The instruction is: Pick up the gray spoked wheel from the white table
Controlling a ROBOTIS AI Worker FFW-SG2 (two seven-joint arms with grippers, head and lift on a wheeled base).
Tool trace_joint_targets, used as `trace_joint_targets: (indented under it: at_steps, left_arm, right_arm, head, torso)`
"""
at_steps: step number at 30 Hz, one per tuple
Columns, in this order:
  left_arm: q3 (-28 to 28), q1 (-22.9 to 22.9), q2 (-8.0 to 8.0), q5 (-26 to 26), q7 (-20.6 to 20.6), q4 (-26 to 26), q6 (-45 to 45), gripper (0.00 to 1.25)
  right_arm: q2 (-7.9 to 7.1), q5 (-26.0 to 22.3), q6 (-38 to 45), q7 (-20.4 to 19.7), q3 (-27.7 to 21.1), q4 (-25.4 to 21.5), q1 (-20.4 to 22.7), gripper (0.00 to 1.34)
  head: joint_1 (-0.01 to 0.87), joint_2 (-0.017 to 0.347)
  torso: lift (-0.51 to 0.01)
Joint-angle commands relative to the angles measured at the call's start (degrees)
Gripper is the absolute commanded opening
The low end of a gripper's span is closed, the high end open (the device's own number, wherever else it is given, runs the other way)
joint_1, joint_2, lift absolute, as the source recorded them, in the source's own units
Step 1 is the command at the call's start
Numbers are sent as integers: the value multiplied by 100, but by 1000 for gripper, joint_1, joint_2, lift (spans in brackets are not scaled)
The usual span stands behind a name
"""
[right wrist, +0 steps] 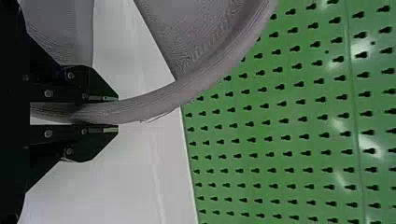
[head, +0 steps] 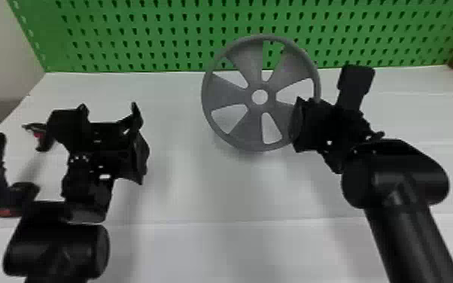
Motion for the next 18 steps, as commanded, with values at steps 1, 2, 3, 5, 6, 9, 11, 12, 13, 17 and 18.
trace_joint_targets:
  at_steps: [1,2,3,5,6,9,11,12,13,17,18]
  left_arm:
    - [22,-4,-1,7,-40,74,0,1121]
    - [22,-4,8,7,-40,83,0,1121]
    - [31,-4,8,15,-49,92,0,1121]
    - [40,5,8,24,-49,92,0,1121]
    - [49,14,8,24,-66,101,0,1121]
    - [75,14,8,33,-136,118,0,1121]
    - [84,14,8,42,-145,118,0,1121]
    - [93,14,8,42,-154,127,0,1121]
    - [93,14,8,50,-154,127,0,1121]
    - [101,23,8,42,-163,153,9,1121]
    - [101,23,8,-2,-163,162,9,1121]
  right_arm:
    - [2,310,-950,59,-18,-14,329,126]
    - [11,363,-1152,59,-9,-14,390,126]
    - [28,451,-1345,59,-27,4,443,126]
    - [46,548,-1697,59,-35,74,513,127]
    - [46,548,-1943,59,-18,144,548,127]
    - [20,688,-2831,76,61,382,645,127]
    - [-24,759,-3165,76,114,443,707,127]
    - [-42,776,-3261,85,123,452,751,127]
    - [-51,820,-3332,85,123,461,777,127]
    - [-15,846,-3745,85,123,602,917,127]
    - [-15,838,-3824,85,123,628,961,127]
  head:
    - [770,55]
    - [770,55]
    - [770,55]
    - [770,55]
    - [770,55]
    - [770,55]
    - [770,57]
    - [770,55]
    - [770,55]
    - [770,55]
    - [770,55]
  torso:
    - [-105]
    - [-105]
    - [-105]
    - [-105]
    - [-105]
    - [-105]
    - [-105]
    - [-105]
    - [-105]
    - [-105]
    - [-105]
